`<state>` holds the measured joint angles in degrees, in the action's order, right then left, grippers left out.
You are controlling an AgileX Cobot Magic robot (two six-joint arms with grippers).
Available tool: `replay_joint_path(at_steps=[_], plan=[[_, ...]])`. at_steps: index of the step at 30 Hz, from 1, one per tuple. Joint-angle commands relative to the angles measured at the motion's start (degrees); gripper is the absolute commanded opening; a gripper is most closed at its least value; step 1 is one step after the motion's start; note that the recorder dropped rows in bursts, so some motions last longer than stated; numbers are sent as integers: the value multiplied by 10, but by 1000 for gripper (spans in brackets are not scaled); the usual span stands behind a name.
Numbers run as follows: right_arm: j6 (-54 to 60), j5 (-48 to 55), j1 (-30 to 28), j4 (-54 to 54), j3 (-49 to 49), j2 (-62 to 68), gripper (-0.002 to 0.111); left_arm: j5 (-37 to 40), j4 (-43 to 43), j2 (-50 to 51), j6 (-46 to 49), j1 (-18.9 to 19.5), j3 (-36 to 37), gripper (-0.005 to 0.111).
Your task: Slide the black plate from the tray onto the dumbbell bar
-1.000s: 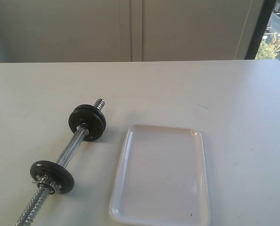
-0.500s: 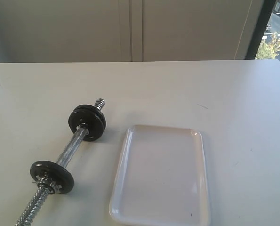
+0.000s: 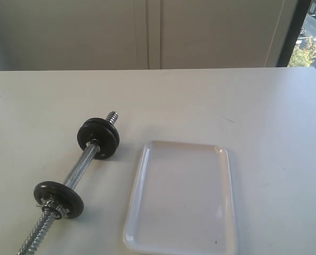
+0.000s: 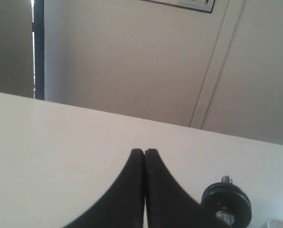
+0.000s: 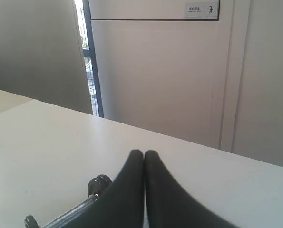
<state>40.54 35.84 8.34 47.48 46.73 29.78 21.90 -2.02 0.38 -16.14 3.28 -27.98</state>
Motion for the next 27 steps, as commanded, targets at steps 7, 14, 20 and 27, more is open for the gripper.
replay_joint_path(at_steps=[7,14,20,27], plan=[[-3,1,-3,3,-2,-3,0,-123,-37,-4,113,2,217,0],[-3,1,-3,3,-2,-3,0,-102,-40,-4,128,2,280,0],[-3,1,-3,3,-2,-3,0,-82,-47,-4,90,2,280,0],[-3,0,-3,3,-2,-3,0,-104,-47,-4,90,2,280,0]])
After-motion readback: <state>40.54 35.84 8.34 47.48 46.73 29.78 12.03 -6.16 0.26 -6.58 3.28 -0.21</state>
